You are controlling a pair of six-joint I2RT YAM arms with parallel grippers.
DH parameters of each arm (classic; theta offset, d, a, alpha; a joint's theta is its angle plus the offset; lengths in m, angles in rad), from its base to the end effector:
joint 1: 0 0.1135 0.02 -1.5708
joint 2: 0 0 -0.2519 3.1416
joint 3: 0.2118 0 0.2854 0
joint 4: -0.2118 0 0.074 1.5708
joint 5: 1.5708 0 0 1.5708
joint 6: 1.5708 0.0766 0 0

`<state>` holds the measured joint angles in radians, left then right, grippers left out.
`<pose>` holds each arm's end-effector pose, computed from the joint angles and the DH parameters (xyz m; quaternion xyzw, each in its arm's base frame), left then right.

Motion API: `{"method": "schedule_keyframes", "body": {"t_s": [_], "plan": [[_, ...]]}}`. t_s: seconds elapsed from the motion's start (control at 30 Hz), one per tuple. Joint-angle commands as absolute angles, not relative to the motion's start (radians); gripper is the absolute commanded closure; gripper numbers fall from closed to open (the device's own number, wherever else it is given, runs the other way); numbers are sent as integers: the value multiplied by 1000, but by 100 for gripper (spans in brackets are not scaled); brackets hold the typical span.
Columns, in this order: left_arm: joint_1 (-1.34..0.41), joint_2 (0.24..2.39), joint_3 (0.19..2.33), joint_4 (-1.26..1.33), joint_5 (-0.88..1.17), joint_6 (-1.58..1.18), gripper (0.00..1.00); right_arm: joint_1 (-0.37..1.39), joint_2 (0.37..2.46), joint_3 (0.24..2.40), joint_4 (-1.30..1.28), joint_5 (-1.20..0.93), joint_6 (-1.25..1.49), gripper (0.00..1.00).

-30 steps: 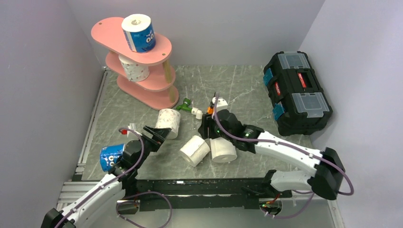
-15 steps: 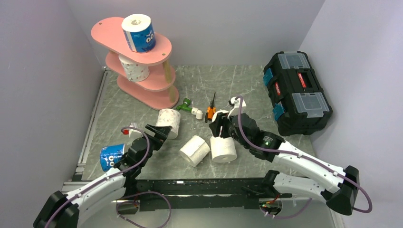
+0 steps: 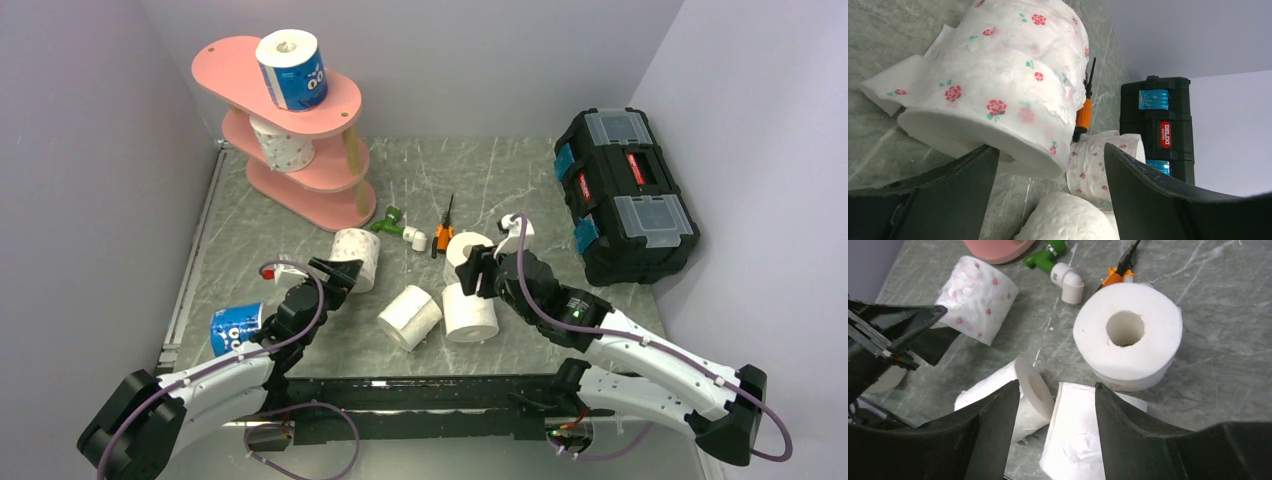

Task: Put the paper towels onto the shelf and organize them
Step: Adjust the paper towel at the center of the board.

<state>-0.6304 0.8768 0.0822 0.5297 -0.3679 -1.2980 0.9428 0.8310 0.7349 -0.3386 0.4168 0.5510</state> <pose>0.2081 -0.1178 0.1120 -0.3608 0.7014 -0.4079 0.4599 0.1804 0.1957 0.2718 -0.0513 0.8306 0.2296 0.5047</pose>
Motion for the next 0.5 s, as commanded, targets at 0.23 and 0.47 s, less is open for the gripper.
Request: {"method": "schedule_keyframes", "body": {"t_s": [0.23, 0.47], "plan": [[-635, 902, 135, 618, -427, -1258, 27, 939, 788, 701, -366, 469, 574, 40], [-635, 892, 135, 581, -448, -1253, 41, 939, 778, 694, -382, 476, 587, 40]]}}
